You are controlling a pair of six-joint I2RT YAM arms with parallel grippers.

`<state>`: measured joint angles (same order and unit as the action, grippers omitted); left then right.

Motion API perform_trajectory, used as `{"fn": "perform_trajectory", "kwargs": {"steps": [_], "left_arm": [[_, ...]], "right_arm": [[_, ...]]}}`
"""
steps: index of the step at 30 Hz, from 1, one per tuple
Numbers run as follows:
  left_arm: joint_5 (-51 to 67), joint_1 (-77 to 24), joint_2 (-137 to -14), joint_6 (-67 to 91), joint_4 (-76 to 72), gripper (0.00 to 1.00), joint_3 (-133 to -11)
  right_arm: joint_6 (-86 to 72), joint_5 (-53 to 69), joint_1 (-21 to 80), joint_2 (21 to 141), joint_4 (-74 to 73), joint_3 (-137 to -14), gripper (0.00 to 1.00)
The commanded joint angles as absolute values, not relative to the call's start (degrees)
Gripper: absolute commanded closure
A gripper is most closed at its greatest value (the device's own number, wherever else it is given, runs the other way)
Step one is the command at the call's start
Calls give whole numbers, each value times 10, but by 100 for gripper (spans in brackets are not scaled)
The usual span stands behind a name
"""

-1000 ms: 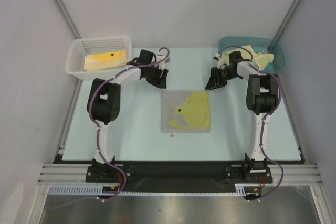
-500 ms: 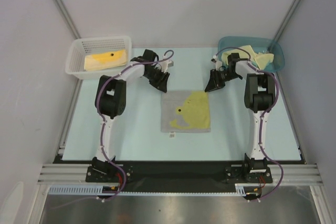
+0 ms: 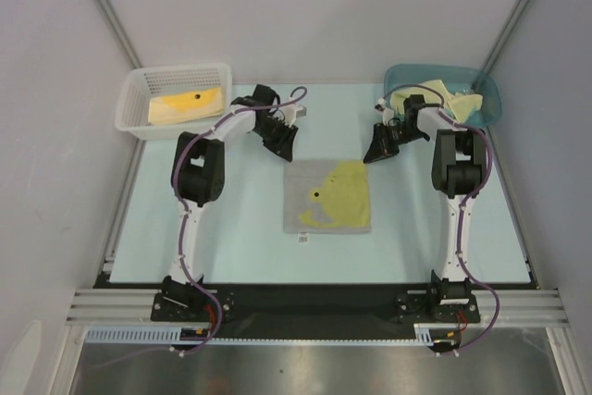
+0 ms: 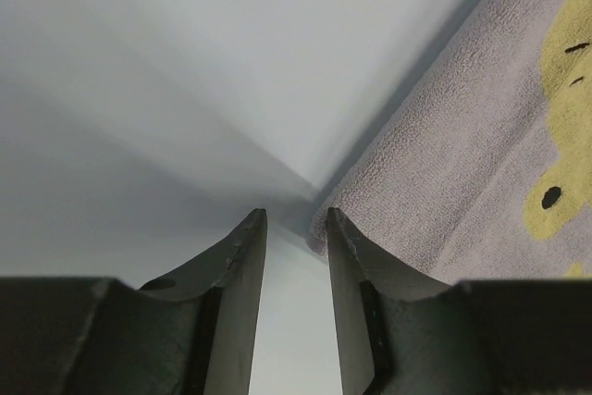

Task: Fold and stack the towels
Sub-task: Fold the towel

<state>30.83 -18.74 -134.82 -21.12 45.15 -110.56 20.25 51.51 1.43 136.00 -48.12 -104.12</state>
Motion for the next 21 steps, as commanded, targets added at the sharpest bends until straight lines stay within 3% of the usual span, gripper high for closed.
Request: {"fn": "perform_trajectory", "kwargs": {"steps": [1, 9, 21], "left_arm": [[292, -183, -1362, -232, 463, 62, -1129], [322, -182, -1362, -239, 479, 51, -1117], [317, -182, -1364, -236, 497, 63, -1113]], "right_arm": [[211, 493, 11, 1378, -480, -1051, 80], [205, 490, 11, 1380, -475, -1053, 79], [201, 490, 11, 1378, -472, -1053, 79]]}}
